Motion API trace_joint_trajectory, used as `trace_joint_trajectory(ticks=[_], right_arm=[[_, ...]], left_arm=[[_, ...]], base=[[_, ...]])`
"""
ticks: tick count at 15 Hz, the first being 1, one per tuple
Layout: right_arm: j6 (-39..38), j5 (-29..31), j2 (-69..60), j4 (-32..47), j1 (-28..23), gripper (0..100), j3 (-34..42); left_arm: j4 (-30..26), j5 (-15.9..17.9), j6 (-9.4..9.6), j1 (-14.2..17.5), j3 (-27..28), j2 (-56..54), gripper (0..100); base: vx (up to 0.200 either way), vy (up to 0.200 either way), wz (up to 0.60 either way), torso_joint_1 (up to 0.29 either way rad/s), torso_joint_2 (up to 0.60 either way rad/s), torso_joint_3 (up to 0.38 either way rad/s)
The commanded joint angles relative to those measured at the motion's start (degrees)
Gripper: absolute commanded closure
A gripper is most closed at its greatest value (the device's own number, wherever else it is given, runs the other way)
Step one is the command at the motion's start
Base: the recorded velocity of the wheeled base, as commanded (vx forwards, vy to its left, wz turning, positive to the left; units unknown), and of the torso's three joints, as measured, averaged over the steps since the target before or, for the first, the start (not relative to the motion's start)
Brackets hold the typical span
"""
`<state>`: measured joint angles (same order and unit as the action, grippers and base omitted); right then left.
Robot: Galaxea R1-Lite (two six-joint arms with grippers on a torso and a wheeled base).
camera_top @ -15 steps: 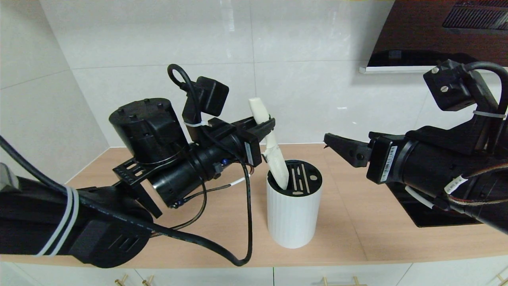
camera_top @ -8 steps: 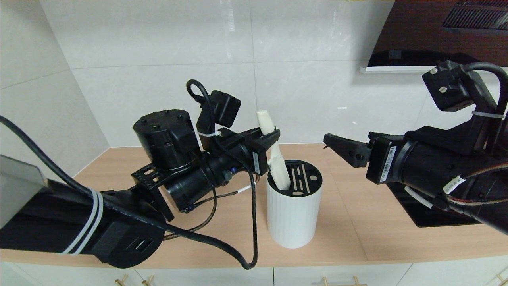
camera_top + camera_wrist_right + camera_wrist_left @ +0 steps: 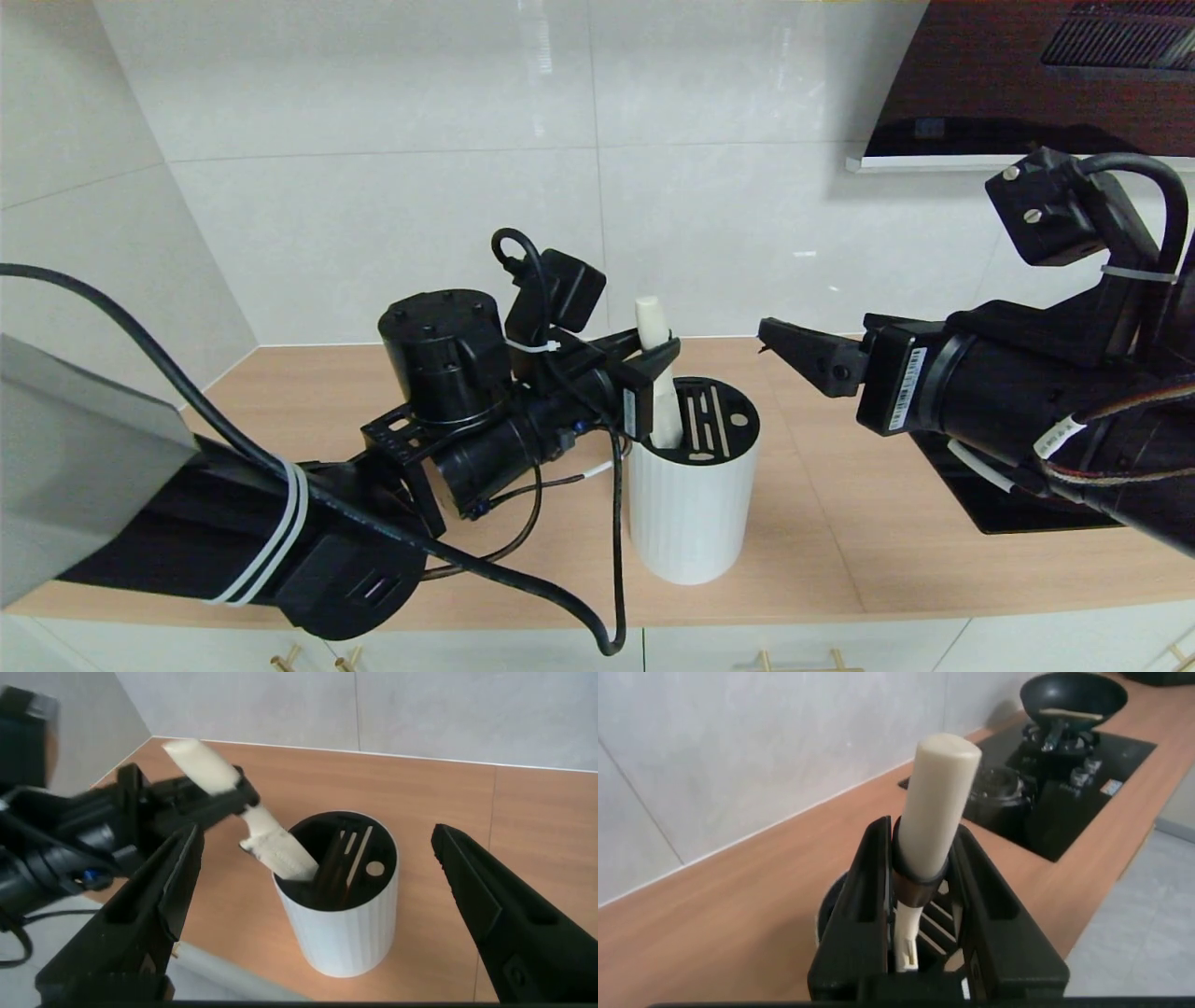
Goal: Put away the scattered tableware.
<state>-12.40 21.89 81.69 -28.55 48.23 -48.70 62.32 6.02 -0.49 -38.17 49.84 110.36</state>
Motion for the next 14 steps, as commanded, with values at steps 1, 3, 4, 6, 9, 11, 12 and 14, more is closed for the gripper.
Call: trace_joint_trajectory(ticks=[1, 3, 4, 6, 9, 11, 12, 14], right_arm=[[0.01, -0.01, 0.05, -0.01, 0.03, 0, 0.01], [0.01, -0.01, 0.05, -0.01, 0.03, 0, 0.1], [0.01, -0.01, 0.05, -0.01, 0.03, 0, 0.19], [0.01, -0.01, 0.05, -0.01, 0.03, 0, 0.27], [0.01, -0.1, 0.05, -0.01, 0.03, 0, 0.27], [0.01, -0.01, 0.05, -0.01, 0.03, 0, 0.27], [0.01, -0.01, 0.05, -0.01, 0.03, 0, 0.27], [0.01, -0.01, 0.05, -0.01, 0.03, 0, 0.27]], left_arm=[[0.44, 0.04, -0.04, -0.15, 0.0, 1.52, 100], [3.69, -1.01, 0.05, -0.59, 0.0, 3.9, 100], [4.3, -1.28, 0.31, -0.77, 0.09, 4.86, 100], [4.3, -1.28, 0.31, -0.85, 0.09, 5.74, 100], [4.3, -1.28, 0.31, -0.94, 0.26, 6.62, 100], [4.3, -1.28, 0.31, -0.94, 0.35, 6.8, 100], [4.3, -1.28, 0.31, -0.94, 0.35, 6.71, 100], [4.48, -1.36, 0.31, -0.85, 0.35, 6.09, 0]], base=[[0.0, 0.0, 0.0, 0.0, 0.0, 0.0], [0.0, 0.0, 0.0, 0.0, 0.0, 0.0], [0.0, 0.0, 0.0, 0.0, 0.0, 0.0], [0.0, 0.0, 0.0, 0.0, 0.0, 0.0], [0.0, 0.0, 0.0, 0.0, 0.0, 0.0], [0.0, 0.0, 0.0, 0.0, 0.0, 0.0], [0.0, 0.0, 0.0, 0.0, 0.0, 0.0], [0.0, 0.0, 0.0, 0.0, 0.0, 0.0]])
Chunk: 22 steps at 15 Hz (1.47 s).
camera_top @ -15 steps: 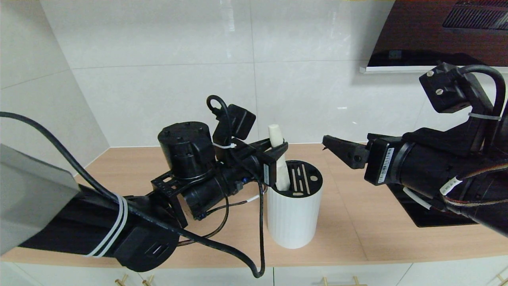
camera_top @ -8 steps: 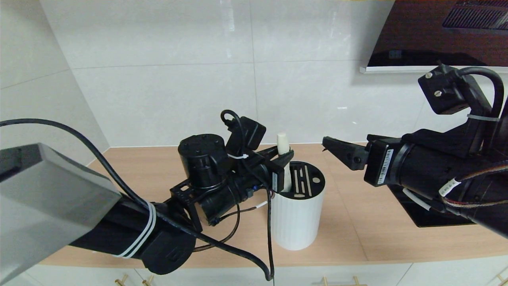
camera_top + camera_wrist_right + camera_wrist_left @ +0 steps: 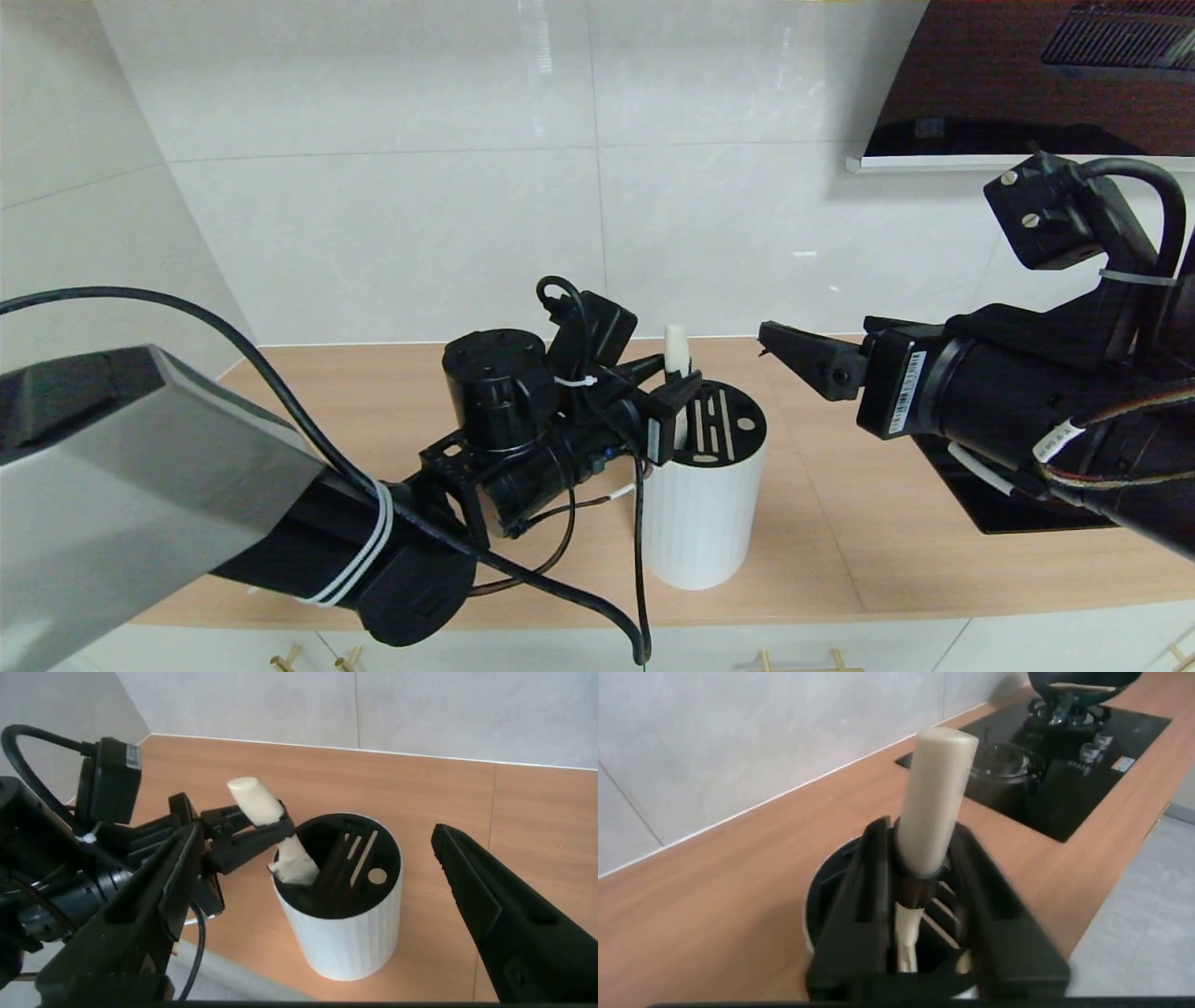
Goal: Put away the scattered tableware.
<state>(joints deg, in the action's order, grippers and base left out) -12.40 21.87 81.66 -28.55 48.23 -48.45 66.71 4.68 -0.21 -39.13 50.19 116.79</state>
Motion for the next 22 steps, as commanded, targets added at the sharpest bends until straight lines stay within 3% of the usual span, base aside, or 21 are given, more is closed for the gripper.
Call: trace_joint_trajectory(ticks=[1, 11, 13, 17, 18, 20, 21, 22], right_arm=[[0.01, 0.01, 0.07, -0.01, 0.03, 0, 0.02], [0.01, 0.19, -0.45, -0.1, -0.33, 0, 0.02], [0.01, 0.45, -3.35, -0.37, -6.48, 0, 3.01], [0.18, 0.01, -22.43, -0.1, -12.19, 0, 18.65], [1.24, -0.07, -30.34, 0.51, -13.07, 0, 23.22], [4.75, -1.22, -44.31, 5.26, -19.93, 0, 34.82], [6.07, -3.41, -51.61, 7.81, -23.18, 0, 39.13], [6.07, -4.12, -54.33, 9.04, -24.14, 0, 39.92]], left_arm=[[0.71, -0.02, -0.06, 0.11, -0.09, -1.12, 0], [2.73, -1.43, -0.5, 0.2, -1.06, -8.5, 0], [3.78, -4.77, -0.5, 1.87, -6.16, -19.14, 0], [3.69, -5.38, -0.5, 10.13, -22.59, -41.29, 0], [1.76, -5.38, -0.5, 12.85, -27.78, -49.29, 0], [-9.4, -5.38, -0.94, 18.39, -33.84, -67.92, 0], [-19.42, -5.38, -2.34, 19.71, -33.58, -78.29, 0], [-24.17, -5.38, -2.96, 19.71, -32.87, -82.33, 0]], base=[[0.0, 0.0, 0.0, 0.0, 0.0, 0.0], [0.0, 0.0, 0.0, 0.0, 0.0, 0.0], [0.0, 0.0, 0.0, 0.0, 0.0, 0.0], [0.0, 0.0, 0.0, 0.0, 0.0, 0.0], [0.0, 0.0, 0.0, 0.0, 0.0, 0.0], [0.0, 0.0, 0.0, 0.0, 0.0, 0.0], [0.0, 0.0, 0.0, 0.0, 0.0, 0.0], [0.0, 0.0, 0.0, 0.0, 0.0, 0.0]])
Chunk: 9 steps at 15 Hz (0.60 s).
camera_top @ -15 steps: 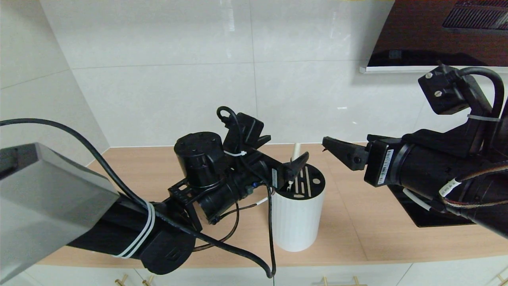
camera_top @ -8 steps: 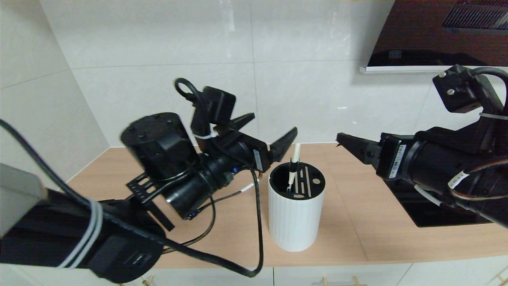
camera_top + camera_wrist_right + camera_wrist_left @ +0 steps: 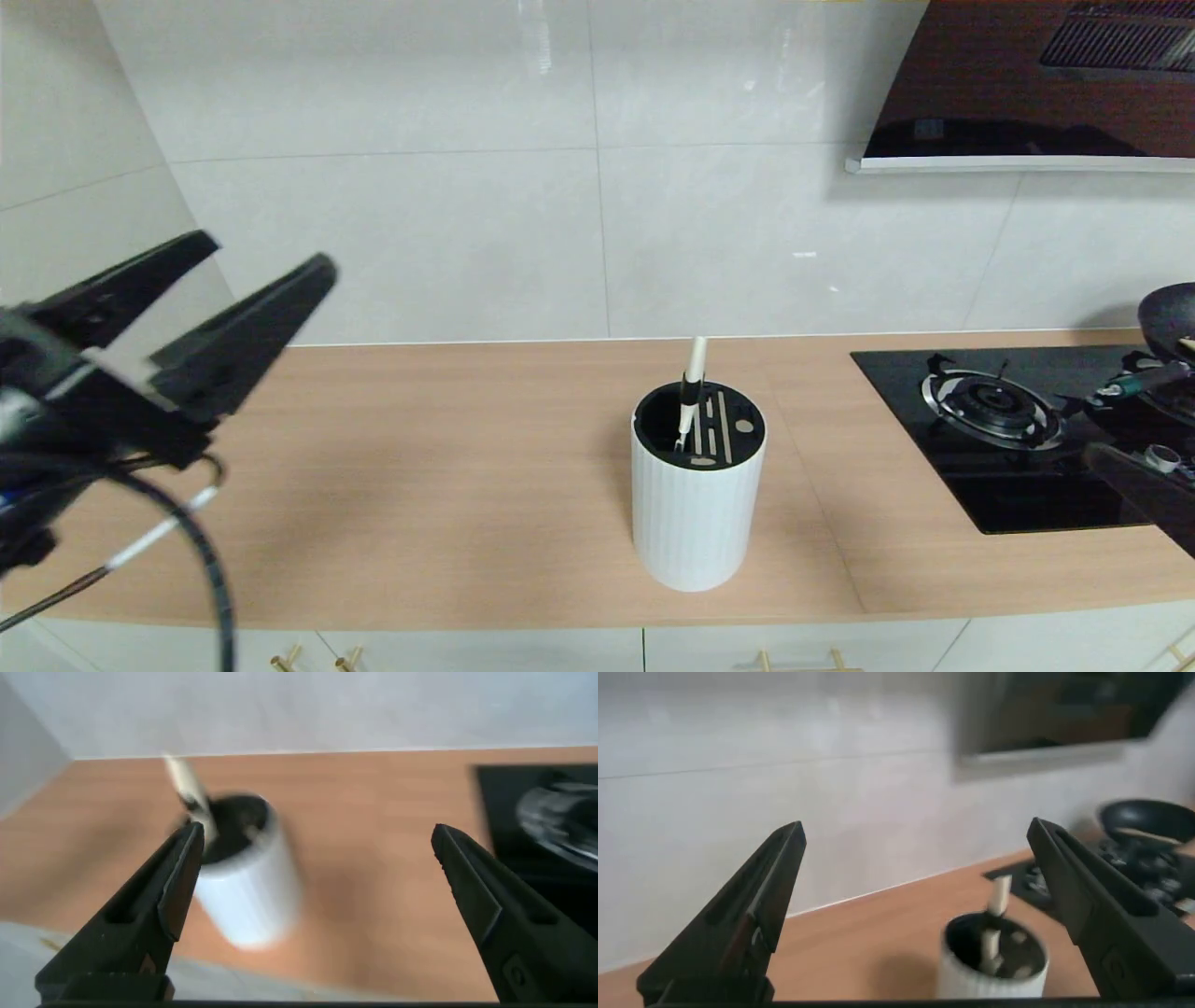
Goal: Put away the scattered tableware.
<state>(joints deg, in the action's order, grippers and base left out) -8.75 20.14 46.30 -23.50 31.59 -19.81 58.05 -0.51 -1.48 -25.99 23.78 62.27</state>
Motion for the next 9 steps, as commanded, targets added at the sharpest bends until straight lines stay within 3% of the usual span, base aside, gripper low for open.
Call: trace_joint_trajectory(ticks=[1, 2, 3, 5, 9], right_arm=[[2.6, -3.09, -24.33, 8.56, -9.26, 0, 10.84], [4.45, -2.82, -30.57, 18.93, -10.93, 0, 5.4], [4.97, -2.21, -32.76, 25.26, -12.16, 0, -0.32], [4.97, -1.68, -34.26, 30.1, -18.05, 0, -5.94], [7.79, -0.01, -40.59, 31.94, -20.51, 0, -5.24]], left_arm=[[-28.61, -0.1, -2.74, 6.57, -3.48, -36.96, 0], [-52.6, 0.42, -5.64, 10.08, 4.52, -47.42, 0], [-61.48, 1.39, -8.72, 12.63, 7.51, -51.55, 0], [-63.06, 4.2, -12.32, 17.46, 7.33, -55.5, 0], [-62.45, 2.36, -13.99, 19.75, 4.96, -56.73, 0]], base=[[0.0, 0.0, 0.0, 0.0, 0.0, 0.0], [0.0, 0.0, 0.0, 0.0, 0.0, 0.0], [0.0, 0.0, 0.0, 0.0, 0.0, 0.0], [0.0, 0.0, 0.0, 0.0, 0.0, 0.0], [0.0, 0.0, 0.0, 0.0, 0.0, 0.0]])
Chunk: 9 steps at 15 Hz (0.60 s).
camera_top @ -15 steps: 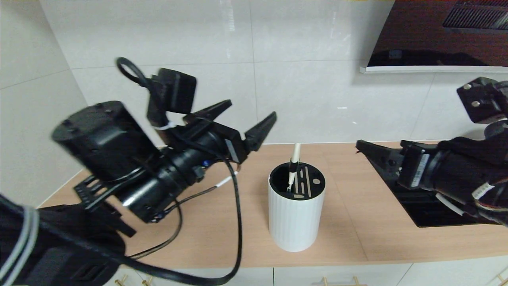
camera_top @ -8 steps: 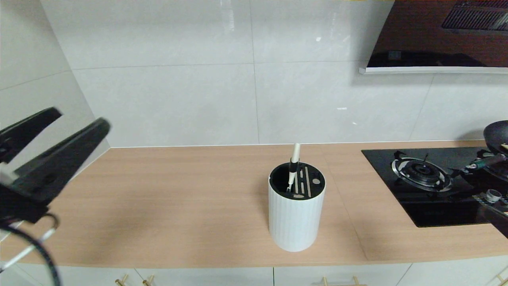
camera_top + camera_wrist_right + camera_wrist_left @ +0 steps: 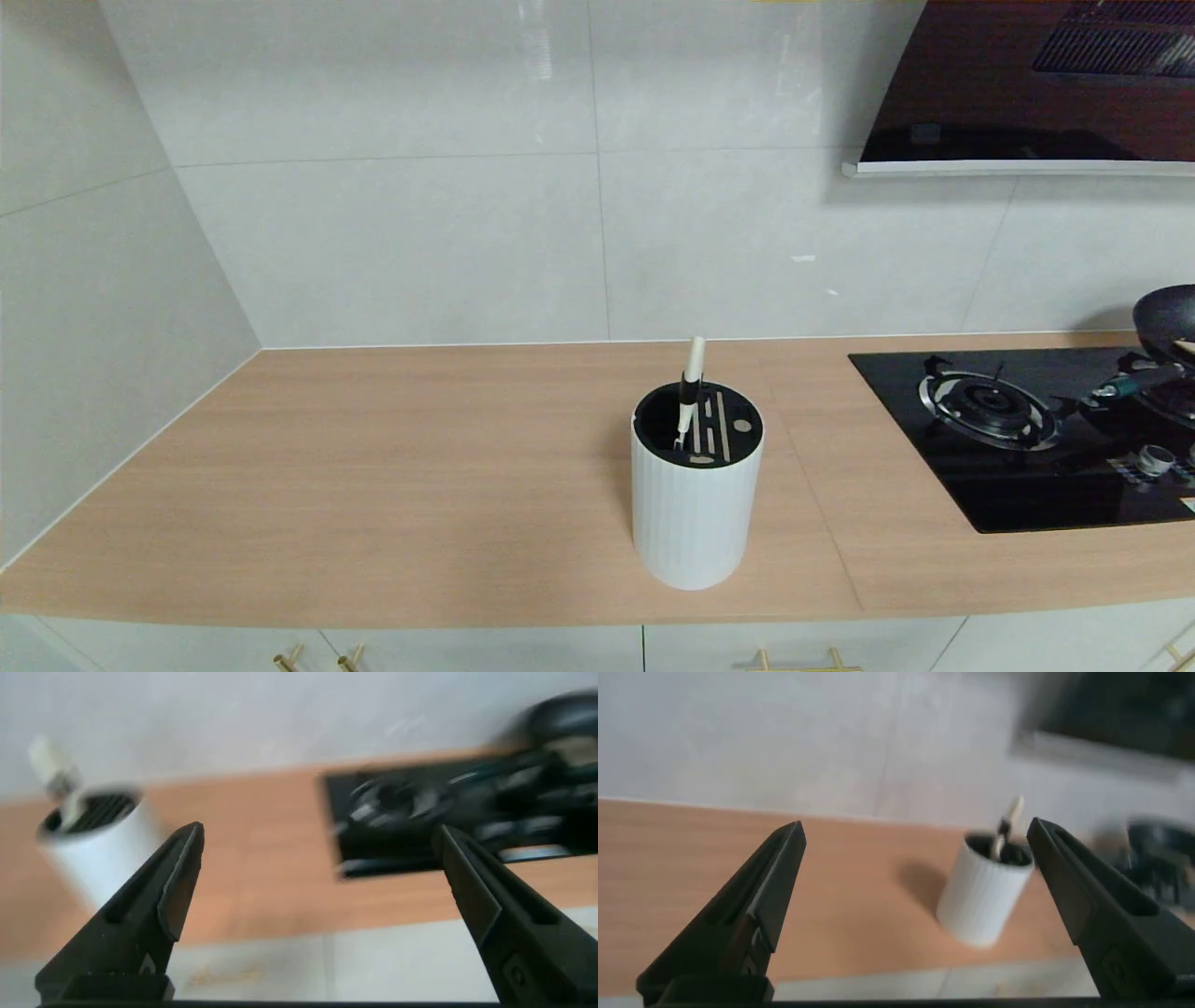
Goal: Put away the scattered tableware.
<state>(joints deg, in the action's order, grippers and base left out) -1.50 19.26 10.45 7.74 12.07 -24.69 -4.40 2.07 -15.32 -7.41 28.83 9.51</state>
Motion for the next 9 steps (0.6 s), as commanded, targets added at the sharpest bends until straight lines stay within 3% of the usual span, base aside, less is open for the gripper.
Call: trace_joint_trajectory(ticks=[1, 3, 5, 6, 7, 8, 9], right_arm=[[0.09, 5.17, -4.73, 0.61, -1.17, 0, -0.45], [-0.61, 6.67, -4.73, 0.61, -5.74, 0, 0.16], [-0.52, 6.75, -5.09, 0.61, -7.67, 0, 1.92], [0.53, 3.15, -9.83, 0.87, -11.72, 0, 5.97], [2.2, -0.36, -10.45, -0.09, -11.89, 0, 11.06], [2.11, 0.25, -10.45, -3.7, -11.89, 0, 15.11], [2.47, 0.16, -10.45, -9.06, -11.81, 0, 19.5]], left_arm=[[0.01, -0.67, -0.41, 4.34, -0.88, -4.5, 0], [-0.08, 1.88, 0.03, 7.85, -4.75, -9.16, 0], [0.8, 1.09, 1.61, 7.85, -9.49, -9.42, 0], [4.75, 1.44, 4.86, 7.85, -15.82, -9.51, 0], [8.09, 1.97, 9.96, 7.85, -21.27, -9.51, 0], [10.38, 1.97, 12.34, 7.85, -25.4, -9.51, 0], [11.78, 1.97, 12.86, 7.85, -28.57, -9.51, 0]], base=[[0.0, 0.0, 0.0, 0.0, 0.0, 0.0], [0.0, 0.0, 0.0, 0.0, 0.0, 0.0], [0.0, 0.0, 0.0, 0.0, 0.0, 0.0], [0.0, 0.0, 0.0, 0.0, 0.0, 0.0], [0.0, 0.0, 0.0, 0.0, 0.0, 0.0], [0.0, 0.0, 0.0, 0.0, 0.0, 0.0], [0.0, 0.0, 0.0, 0.0, 0.0, 0.0]])
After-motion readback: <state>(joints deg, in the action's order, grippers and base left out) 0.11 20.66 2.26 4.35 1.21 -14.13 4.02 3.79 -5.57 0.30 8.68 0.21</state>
